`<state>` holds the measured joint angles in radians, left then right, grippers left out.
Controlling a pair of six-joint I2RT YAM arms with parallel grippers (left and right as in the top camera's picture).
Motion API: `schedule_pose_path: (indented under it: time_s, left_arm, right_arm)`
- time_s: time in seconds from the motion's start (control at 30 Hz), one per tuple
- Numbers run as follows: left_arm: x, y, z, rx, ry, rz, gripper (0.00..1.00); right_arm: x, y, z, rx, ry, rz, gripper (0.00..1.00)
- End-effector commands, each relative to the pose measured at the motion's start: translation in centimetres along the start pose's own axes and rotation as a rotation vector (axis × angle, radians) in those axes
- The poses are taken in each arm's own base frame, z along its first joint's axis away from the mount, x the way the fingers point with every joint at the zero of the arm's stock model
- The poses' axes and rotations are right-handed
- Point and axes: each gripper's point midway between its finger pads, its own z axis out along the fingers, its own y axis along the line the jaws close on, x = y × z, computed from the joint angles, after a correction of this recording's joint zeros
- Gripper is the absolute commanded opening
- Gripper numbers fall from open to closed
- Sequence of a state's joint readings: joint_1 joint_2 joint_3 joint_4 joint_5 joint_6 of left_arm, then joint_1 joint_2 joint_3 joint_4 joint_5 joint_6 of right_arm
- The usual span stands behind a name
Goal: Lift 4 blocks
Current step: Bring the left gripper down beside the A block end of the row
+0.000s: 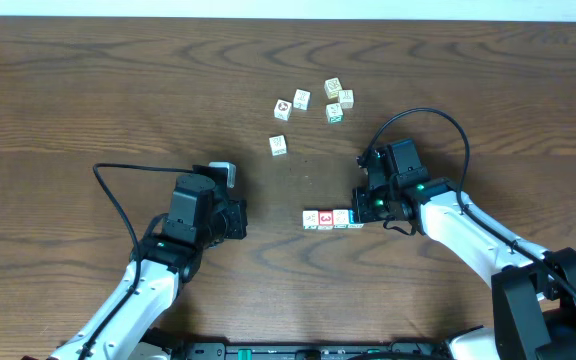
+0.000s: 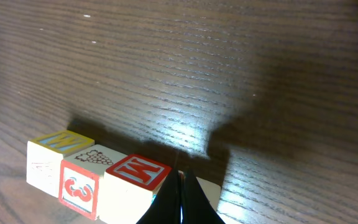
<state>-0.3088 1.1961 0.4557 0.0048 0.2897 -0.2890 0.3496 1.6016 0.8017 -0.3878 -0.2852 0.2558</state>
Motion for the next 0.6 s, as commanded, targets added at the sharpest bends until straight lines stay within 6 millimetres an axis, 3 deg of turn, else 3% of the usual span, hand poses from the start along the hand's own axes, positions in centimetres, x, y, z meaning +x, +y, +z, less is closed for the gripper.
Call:
schedule_pose_path:
  time_s: [0.0, 0.2, 0.4, 0.57]
  left_arm:
    - [-0.4, -0.3, 0.0, 0.010, -0.003, -0.003, 0.07]
    - [-0.3, -0.4, 0.0, 0.016, -0.001, -0.003, 0.07]
    - [-0.3, -1.4, -0.1, 0.073, 0.009, 0.001, 0.07]
    - [-0.4, -1.9, -0.1, 0.101, 0.007, 0.005, 0.07]
  right_arm:
    - [-0.1, -0.2, 0.3, 0.021, -0.010, -0.002, 0.01]
    - [-1.3, -2.1, -0.2, 0.043, -0.051, 0.093, 0.01]
    - [-0.5, -4.6, -1.0, 0.056, -0.017, 0.202, 0.01]
    - [0.4, -4.8, -1.2, 0.028, 0.022, 0.240, 0.01]
